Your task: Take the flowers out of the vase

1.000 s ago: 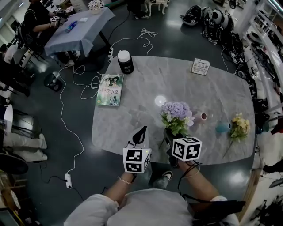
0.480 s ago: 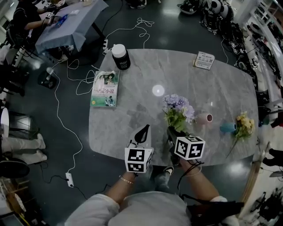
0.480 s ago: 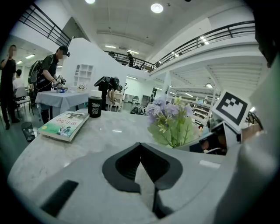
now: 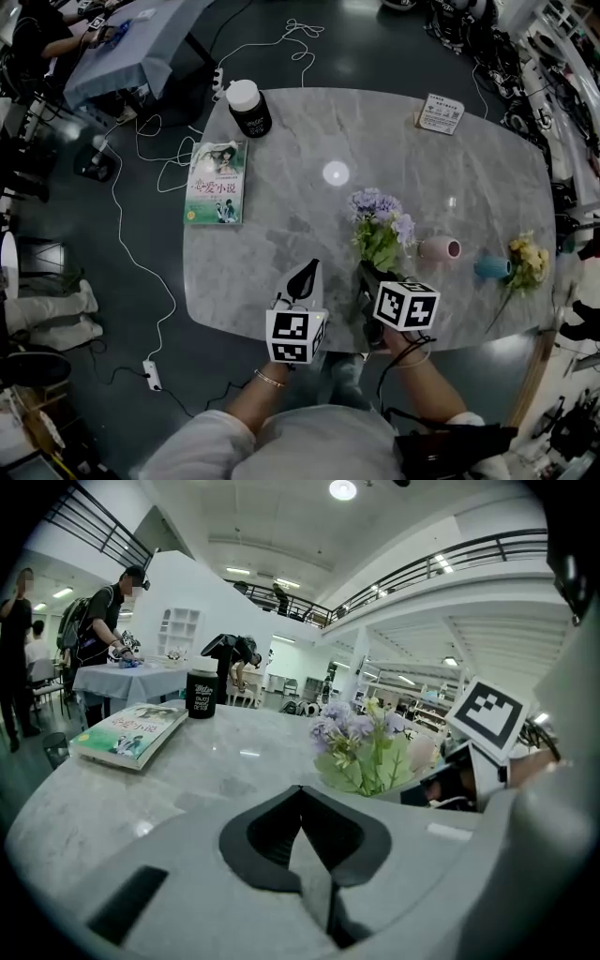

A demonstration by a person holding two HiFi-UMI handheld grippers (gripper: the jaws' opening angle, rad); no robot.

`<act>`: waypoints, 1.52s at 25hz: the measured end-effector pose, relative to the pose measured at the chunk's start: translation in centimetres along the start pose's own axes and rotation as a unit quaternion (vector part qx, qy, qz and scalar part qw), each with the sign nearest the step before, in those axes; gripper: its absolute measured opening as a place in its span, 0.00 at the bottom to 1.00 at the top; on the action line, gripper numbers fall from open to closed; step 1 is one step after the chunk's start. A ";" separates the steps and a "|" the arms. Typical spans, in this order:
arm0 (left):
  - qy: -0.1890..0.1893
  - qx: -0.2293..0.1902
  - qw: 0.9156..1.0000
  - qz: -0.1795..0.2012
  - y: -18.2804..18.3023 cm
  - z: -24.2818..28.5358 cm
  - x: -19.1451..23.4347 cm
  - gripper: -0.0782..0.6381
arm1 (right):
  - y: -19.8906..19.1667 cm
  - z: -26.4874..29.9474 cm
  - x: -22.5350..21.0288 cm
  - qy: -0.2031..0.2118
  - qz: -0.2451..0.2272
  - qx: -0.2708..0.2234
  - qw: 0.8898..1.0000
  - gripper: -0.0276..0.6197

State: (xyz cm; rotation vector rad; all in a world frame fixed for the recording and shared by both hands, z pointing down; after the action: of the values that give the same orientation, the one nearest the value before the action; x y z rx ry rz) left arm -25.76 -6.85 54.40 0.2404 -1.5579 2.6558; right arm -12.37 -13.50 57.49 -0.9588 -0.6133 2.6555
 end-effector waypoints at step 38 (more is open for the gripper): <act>-0.009 0.010 1.000 0.000 -0.2 1.4 -0.6 0.12 | 0.2 0.3 -0.8 -0.017 -0.011 0.008 1.000 0.25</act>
State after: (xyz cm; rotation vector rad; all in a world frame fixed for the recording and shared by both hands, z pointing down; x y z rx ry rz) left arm -24.99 -8.01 55.14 0.2654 -1.5367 2.6777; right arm -11.94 -14.04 58.06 -0.9003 -0.6053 2.6586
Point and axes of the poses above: the fingertips, and each gripper's own axes: z forward along the fingers, x to its left, y out of its top, the point moved 5 cm from there along -z, backward along the fingers, and after that the axes turned 6 degrees about z, right-handed, at the moved point
